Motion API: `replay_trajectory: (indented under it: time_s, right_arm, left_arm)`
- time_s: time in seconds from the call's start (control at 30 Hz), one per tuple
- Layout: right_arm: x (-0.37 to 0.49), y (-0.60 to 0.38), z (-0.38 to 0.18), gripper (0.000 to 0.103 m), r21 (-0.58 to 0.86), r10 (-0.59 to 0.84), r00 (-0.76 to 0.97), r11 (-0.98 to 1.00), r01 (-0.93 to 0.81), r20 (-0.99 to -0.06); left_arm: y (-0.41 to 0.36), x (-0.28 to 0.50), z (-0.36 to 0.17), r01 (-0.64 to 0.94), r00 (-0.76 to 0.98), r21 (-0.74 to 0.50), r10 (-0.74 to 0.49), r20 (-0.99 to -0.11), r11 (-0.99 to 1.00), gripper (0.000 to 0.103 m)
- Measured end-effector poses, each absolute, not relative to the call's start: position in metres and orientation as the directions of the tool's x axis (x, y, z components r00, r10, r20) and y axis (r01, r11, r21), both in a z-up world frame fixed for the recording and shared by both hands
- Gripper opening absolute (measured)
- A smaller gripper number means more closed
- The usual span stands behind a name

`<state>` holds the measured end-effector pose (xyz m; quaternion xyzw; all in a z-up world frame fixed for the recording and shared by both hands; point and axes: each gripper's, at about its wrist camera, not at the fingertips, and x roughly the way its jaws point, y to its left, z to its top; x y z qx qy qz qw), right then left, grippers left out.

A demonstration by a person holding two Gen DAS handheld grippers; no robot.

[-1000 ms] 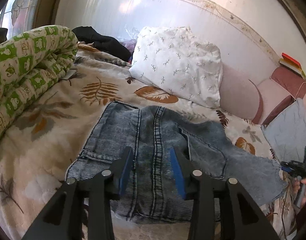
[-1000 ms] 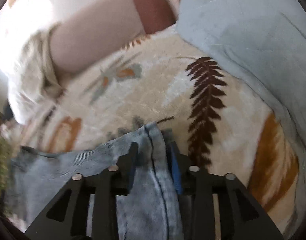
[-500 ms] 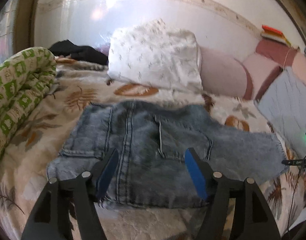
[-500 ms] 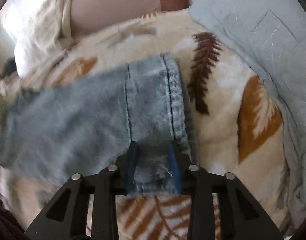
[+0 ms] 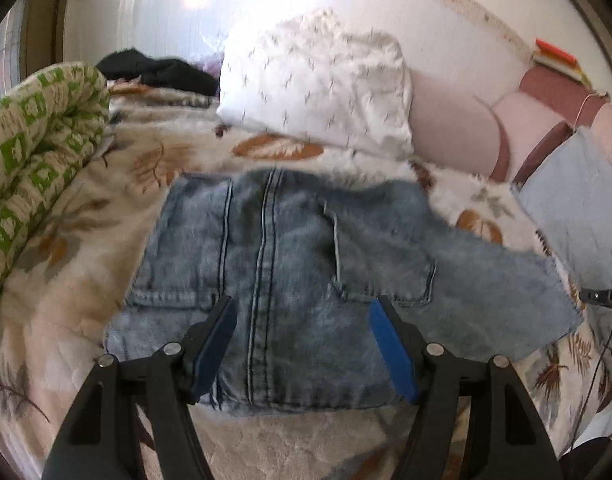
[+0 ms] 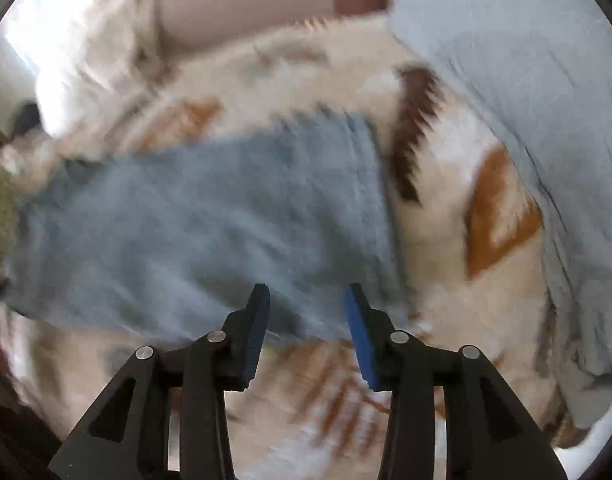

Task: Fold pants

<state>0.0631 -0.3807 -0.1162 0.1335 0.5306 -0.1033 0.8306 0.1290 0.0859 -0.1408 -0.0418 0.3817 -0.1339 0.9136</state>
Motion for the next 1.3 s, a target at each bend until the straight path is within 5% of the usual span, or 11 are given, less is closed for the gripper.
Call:
replay_trajectory:
  time_s: [0.23, 0.5, 0.63, 0.73, 1.0, 1.3]
  right_arm:
    - [0.111, -0.296, -0.090, 0.046, 0.281, 0.180, 0.575, 0.955, 0.091, -0.798]
    - [0.221, -0.173, -0.121, 0.048, 0.403, 0.358, 0.512, 0.915, -0.025, -0.781]
    - [0.261, -0.145, -0.116, 0.048, 0.371, 0.335, 0.551, 0.927, -0.050, -0.764]
    - [0.278, -0.145, -0.113, 0.048, 0.343, 0.317, 0.540, 0.938, -0.055, -0.780]
    - [0.198, -0.200, -0.097, 0.054, 0.294, 0.250, 0.561, 0.956, -0.013, -0.789]
    - [0.104, -0.236, -0.164, 0.054, 0.090, 0.021, 0.466, 0.988, 0.127, -0.885]
  left_arm:
    - [0.084, 0.135, -0.142, 0.188, 0.685, -0.127, -0.222, -0.694, 0.974, 0.071]
    - [0.092, 0.142, -0.158, 0.174, 0.643, -0.084, -0.178, -0.745, 0.981, 0.071]
    - [0.096, 0.133, -0.141, 0.228, 0.659, -0.195, -0.299, -0.690, 0.954, 0.071]
    - [0.078, 0.122, -0.133, 0.309, 0.666, -0.159, -0.333, -0.668, 0.938, 0.071]
    - [0.048, 0.121, -0.135, 0.310, 0.688, -0.046, -0.258, -0.678, 0.950, 0.071]
    - [0.015, 0.125, -0.180, 0.299, 0.627, 0.175, -0.055, -0.777, 0.938, 0.073]
